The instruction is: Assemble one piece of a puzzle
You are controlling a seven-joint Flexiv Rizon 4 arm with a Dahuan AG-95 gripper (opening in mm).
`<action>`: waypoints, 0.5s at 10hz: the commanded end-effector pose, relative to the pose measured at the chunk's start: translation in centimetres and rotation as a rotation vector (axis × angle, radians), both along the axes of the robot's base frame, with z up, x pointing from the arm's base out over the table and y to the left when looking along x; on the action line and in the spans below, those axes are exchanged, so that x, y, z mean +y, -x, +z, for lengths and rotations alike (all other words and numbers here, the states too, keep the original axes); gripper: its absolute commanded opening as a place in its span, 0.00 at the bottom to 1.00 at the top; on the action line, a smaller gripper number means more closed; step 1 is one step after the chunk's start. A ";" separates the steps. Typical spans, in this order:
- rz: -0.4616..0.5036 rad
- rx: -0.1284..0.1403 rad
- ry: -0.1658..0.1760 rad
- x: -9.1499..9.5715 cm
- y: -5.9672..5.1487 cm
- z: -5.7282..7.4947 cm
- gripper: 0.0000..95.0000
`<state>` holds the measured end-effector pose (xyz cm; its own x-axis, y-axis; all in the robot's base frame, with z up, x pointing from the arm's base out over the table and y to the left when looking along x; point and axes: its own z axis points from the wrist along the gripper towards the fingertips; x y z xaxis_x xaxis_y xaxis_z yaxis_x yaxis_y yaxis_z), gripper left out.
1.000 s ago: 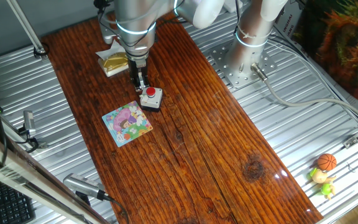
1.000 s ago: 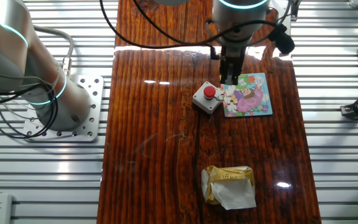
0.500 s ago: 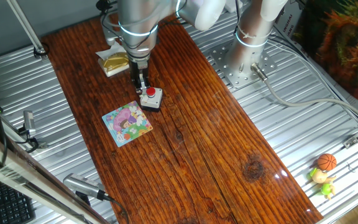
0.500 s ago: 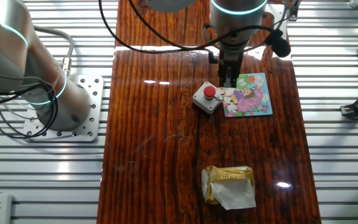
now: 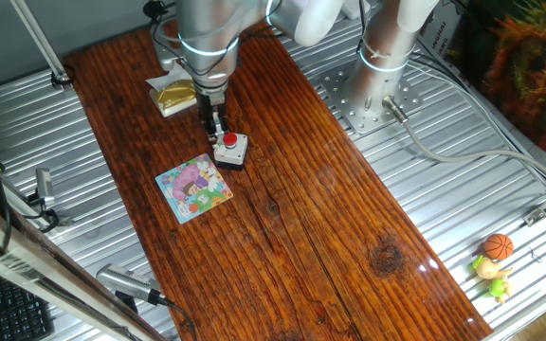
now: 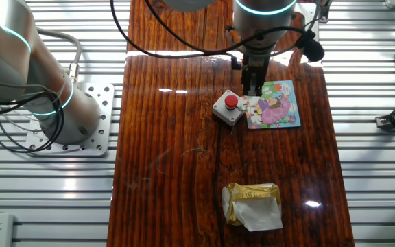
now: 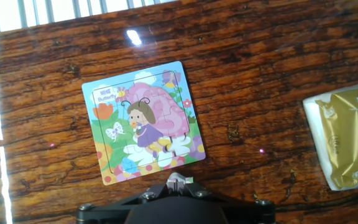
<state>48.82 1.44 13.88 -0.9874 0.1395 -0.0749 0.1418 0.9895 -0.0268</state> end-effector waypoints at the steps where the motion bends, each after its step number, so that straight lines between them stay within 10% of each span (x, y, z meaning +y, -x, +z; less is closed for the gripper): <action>1: 0.048 -0.014 -0.006 -0.1 0.0 -0.1 0.00; 5: 0.052 -0.008 -0.037 -0.1 0.0 -0.1 0.00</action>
